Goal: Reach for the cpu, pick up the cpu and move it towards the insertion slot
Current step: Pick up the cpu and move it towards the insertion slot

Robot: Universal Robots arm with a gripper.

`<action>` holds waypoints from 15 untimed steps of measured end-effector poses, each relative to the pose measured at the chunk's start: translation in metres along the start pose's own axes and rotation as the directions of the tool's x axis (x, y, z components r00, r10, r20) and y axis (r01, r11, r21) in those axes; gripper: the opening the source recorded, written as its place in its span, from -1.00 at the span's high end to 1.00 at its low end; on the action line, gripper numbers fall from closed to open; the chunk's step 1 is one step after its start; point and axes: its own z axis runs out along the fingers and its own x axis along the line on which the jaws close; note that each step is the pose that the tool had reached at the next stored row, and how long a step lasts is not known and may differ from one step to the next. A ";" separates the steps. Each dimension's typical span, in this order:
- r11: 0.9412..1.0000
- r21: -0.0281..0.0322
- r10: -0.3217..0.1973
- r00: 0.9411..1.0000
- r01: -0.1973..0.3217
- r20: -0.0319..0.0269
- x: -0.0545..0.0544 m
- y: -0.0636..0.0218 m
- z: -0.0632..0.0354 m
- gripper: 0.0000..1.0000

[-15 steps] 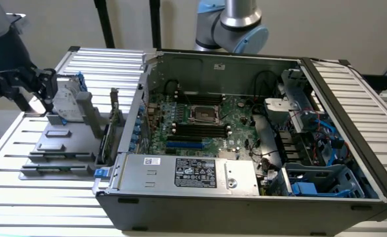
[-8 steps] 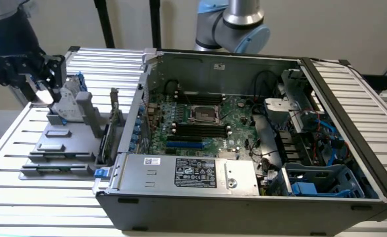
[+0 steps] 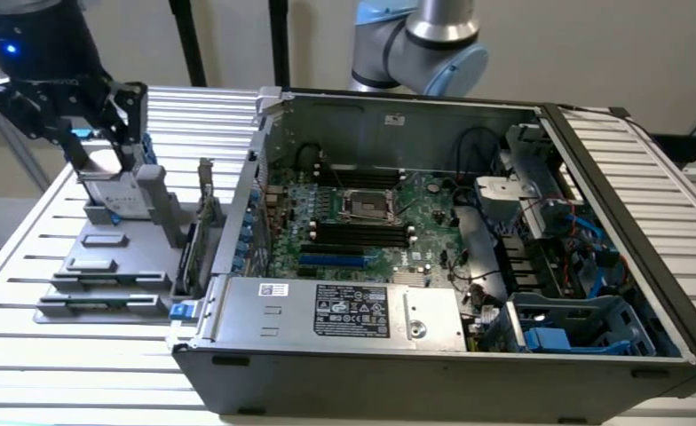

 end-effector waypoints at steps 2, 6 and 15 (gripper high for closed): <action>1.000 -0.002 0.000 1.000 0.000 0.000 -0.009 -0.0002 -0.0026 -0.09; 1.000 -0.005 0.000 1.000 0.000 -0.002 -0.027 -0.0003 -0.0164 -0.09; 1.000 -0.018 0.000 1.000 0.000 -0.004 -0.067 -0.0006 -0.0453 -0.09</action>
